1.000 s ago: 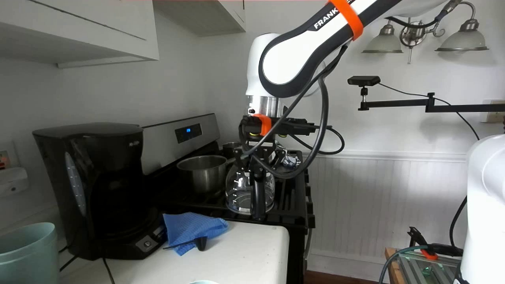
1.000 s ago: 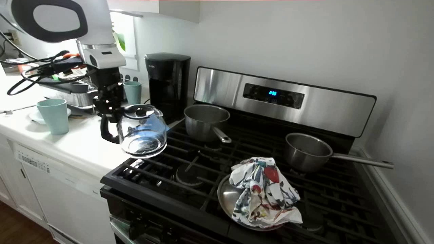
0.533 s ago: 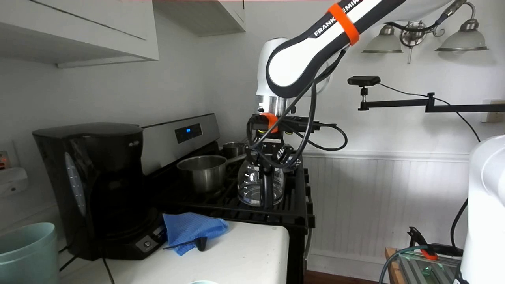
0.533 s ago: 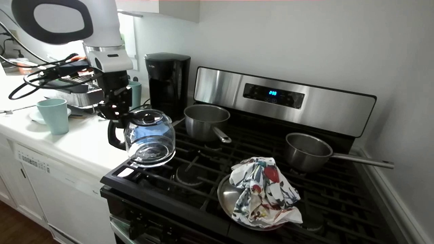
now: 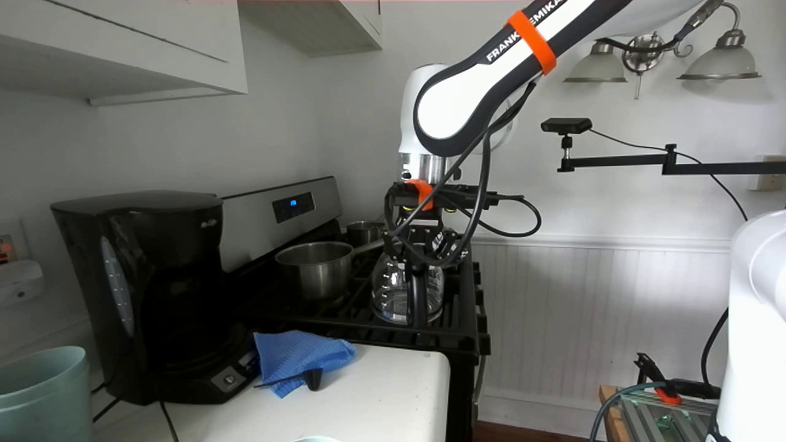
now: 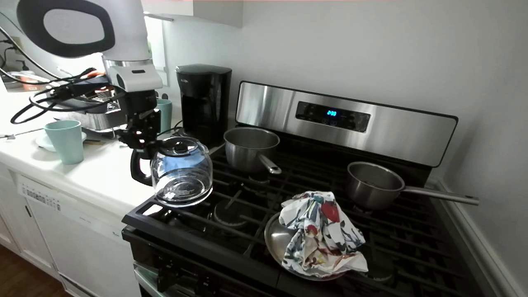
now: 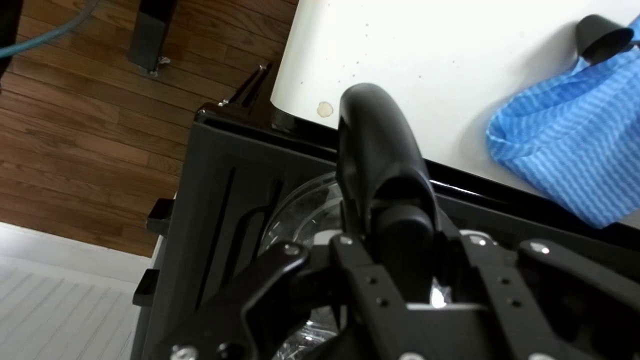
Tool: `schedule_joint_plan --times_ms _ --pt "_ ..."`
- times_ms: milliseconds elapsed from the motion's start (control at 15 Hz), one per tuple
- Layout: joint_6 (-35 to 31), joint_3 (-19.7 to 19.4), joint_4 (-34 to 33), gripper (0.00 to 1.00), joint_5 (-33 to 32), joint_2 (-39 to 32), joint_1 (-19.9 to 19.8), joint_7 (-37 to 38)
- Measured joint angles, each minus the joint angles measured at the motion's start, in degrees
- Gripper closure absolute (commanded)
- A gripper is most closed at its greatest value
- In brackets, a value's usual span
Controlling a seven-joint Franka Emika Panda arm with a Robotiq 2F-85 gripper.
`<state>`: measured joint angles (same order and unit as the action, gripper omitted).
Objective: Put the transparent kettle on the stove
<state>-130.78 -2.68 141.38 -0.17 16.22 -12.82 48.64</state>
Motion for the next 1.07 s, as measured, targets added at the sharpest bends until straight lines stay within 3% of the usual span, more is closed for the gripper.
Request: schedule_joint_plan --times_ms 467,1067 --pt "-0.12 -0.53 -1.52 0.92 -0.07 -1.65 -0.51 1.38" --pt "-2.11 -4.12 -4.31 0.92 -0.15 -4.79 -2.69 2.22"
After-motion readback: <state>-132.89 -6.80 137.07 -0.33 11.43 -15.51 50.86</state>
